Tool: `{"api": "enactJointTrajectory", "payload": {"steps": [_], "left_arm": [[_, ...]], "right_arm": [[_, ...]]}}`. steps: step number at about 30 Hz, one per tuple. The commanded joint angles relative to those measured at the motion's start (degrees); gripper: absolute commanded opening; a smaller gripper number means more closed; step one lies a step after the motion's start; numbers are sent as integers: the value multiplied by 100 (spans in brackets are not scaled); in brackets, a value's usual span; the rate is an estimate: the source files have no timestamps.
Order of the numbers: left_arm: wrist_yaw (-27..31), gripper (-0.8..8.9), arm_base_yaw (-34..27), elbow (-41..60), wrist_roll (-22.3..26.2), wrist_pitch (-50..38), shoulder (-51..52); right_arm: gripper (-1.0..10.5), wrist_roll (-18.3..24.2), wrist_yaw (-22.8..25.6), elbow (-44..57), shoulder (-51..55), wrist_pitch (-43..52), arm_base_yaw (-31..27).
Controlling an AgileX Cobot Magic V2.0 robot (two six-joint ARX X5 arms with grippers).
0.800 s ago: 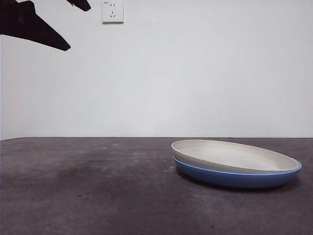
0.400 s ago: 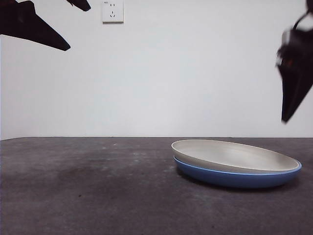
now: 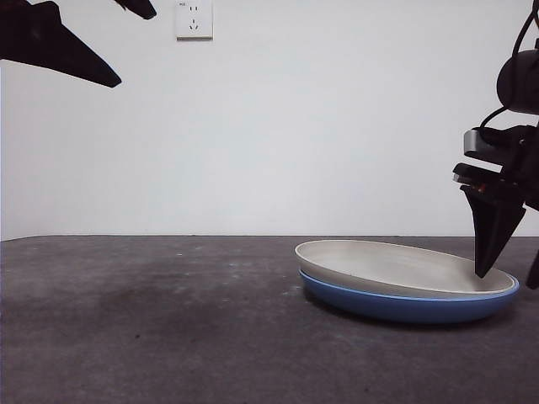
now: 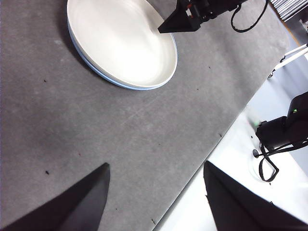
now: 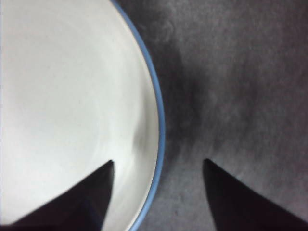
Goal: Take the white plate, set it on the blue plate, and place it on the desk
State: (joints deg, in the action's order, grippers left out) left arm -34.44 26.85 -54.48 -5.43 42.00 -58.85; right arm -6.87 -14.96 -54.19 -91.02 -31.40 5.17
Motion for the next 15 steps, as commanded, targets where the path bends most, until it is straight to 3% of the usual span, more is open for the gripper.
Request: {"api": "enactJointTrajectory", "payload": {"steps": [1,11,15], "left_arm": [[-24,312,26,-57,50,-48,-42],[-24,312,26,-57,48,-87,-42],[-24,312,26,-57,50,-90,-42]], "right_arm": [[197,22,-7,-94,-151,153,-2],[141,4,-2,-94,-337,304,-7],[11,4,-2,-94,-337,398,-7]]}}
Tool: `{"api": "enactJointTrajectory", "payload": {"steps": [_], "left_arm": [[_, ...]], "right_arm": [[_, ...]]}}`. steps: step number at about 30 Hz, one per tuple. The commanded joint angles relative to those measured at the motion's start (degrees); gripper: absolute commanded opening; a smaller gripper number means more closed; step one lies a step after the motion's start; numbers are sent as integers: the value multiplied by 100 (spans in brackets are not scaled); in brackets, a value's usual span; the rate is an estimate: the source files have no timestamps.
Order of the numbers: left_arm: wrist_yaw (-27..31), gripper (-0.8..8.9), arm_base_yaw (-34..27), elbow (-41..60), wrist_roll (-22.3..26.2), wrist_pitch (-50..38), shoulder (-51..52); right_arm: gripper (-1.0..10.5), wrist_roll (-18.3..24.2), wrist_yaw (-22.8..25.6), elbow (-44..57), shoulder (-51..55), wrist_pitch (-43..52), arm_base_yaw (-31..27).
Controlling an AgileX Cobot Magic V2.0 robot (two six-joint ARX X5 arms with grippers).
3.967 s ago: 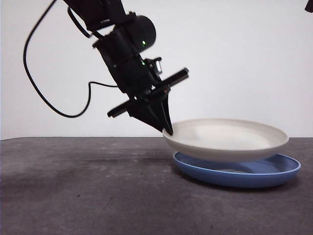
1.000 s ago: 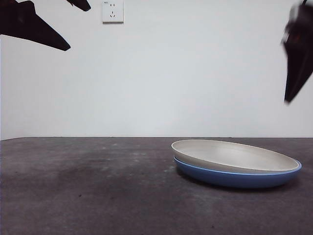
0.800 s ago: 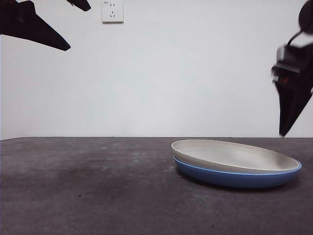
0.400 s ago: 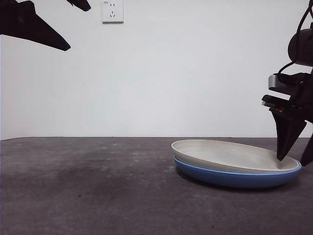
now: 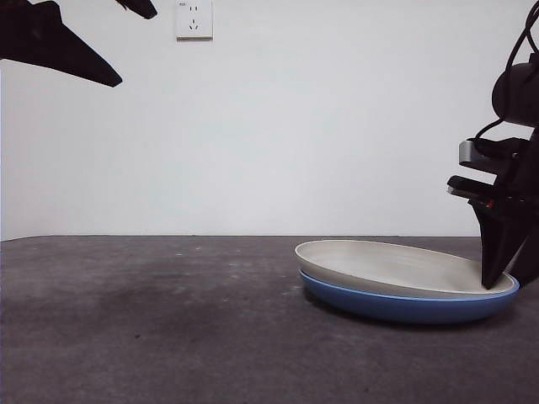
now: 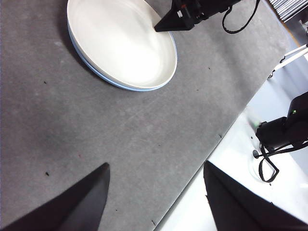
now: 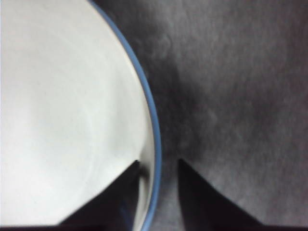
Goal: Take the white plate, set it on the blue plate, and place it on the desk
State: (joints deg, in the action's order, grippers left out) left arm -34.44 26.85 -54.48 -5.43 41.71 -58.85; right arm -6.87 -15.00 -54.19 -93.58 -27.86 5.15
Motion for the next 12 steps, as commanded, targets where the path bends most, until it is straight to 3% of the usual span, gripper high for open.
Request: {"api": "enactJointTrajectory", "payload": {"steps": [1,12], "left_arm": [[-24,312,26,-57,52,-61,-42],[-24,312,26,-57,50,-61,-42]], "right_arm": [[11,2,2,-94,-81,55,-4],[11,-31,-50,-94,-31,76,-22]]}}
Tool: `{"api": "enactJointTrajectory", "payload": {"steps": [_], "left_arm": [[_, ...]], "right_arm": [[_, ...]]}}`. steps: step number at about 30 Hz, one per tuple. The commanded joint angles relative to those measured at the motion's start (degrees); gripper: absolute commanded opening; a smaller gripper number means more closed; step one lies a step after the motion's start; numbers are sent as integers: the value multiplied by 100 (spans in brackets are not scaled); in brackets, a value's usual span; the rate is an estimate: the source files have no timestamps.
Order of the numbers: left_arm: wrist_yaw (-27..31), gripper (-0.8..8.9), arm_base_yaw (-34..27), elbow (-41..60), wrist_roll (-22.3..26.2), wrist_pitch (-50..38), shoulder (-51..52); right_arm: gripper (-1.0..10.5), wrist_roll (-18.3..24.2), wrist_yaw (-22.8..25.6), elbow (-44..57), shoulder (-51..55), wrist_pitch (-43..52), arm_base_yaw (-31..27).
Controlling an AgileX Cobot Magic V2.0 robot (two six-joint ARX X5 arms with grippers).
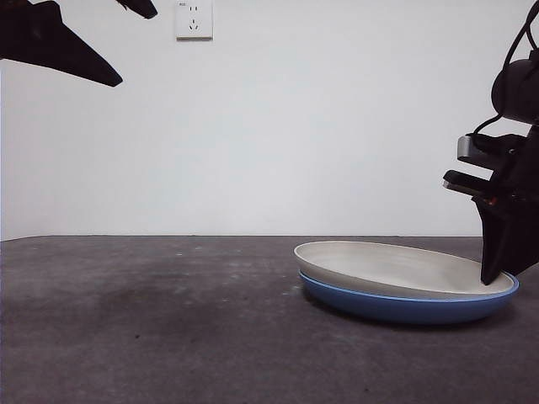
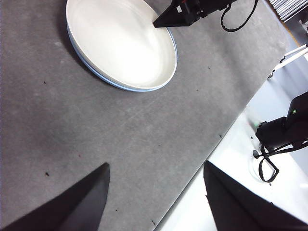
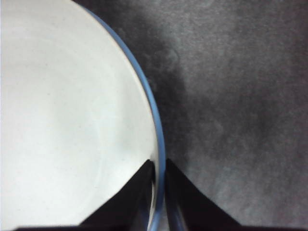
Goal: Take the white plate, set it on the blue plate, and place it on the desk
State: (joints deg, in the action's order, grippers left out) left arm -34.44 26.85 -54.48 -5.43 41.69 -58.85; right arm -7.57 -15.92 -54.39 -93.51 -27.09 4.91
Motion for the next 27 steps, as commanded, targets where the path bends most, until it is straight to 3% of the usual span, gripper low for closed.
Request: {"api": "enactJointTrajectory", "payload": {"steps": [1,16,27], "left_arm": [[-24,312,26,-57,52,-57,-42],[-24,312,26,-57,50,-59,-42],[-24,312,26,-57,50,-57,-42]], "right_arm": [[11,26,-9,-76,-13,2,2],[11,-422,-695,-81,1012,94,35],[11,-1102,-651,-138,804,940,828]]}}
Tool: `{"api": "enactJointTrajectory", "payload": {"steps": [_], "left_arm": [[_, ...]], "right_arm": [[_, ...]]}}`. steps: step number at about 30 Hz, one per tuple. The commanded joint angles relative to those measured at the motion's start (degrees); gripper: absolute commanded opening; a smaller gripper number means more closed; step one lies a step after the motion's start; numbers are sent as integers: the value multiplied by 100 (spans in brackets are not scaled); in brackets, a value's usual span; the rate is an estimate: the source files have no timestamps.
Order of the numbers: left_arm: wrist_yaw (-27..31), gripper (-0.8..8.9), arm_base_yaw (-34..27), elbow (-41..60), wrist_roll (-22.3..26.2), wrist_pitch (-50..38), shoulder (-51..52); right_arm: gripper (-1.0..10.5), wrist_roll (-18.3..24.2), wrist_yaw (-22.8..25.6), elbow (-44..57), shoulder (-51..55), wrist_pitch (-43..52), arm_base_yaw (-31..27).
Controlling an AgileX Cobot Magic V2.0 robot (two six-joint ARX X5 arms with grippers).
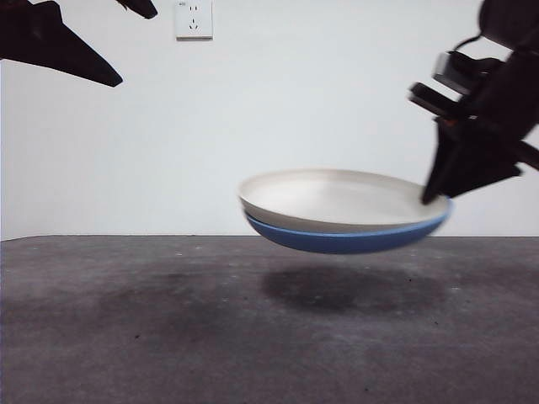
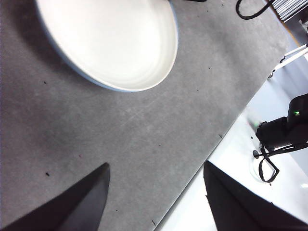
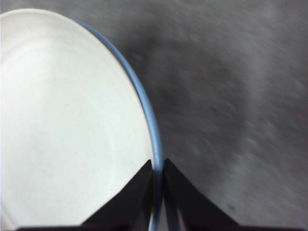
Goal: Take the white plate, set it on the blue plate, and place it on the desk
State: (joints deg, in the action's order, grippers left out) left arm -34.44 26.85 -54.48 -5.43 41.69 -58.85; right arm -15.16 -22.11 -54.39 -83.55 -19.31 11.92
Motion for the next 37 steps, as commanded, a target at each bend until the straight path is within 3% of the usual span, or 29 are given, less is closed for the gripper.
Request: {"api": "enactJointTrajectory", "payload": {"steps": [1,18,30,37], "left_arm": [[-24,312,26,-57,48,-57,-42],[-24,312,26,-57,48,-55,-42],[-24,312,26,-57,50,-57,-42],[-24,312,26,-57,50,-55,-42]], "right_arm": [[11,-387,-33,-181,-269,186,184],[11,-542,160,-1141,-1947,306,688],[16,-520,160,-1139,-2135,118,686],[260,-529,160,-1141,-2105,39,686]]}}
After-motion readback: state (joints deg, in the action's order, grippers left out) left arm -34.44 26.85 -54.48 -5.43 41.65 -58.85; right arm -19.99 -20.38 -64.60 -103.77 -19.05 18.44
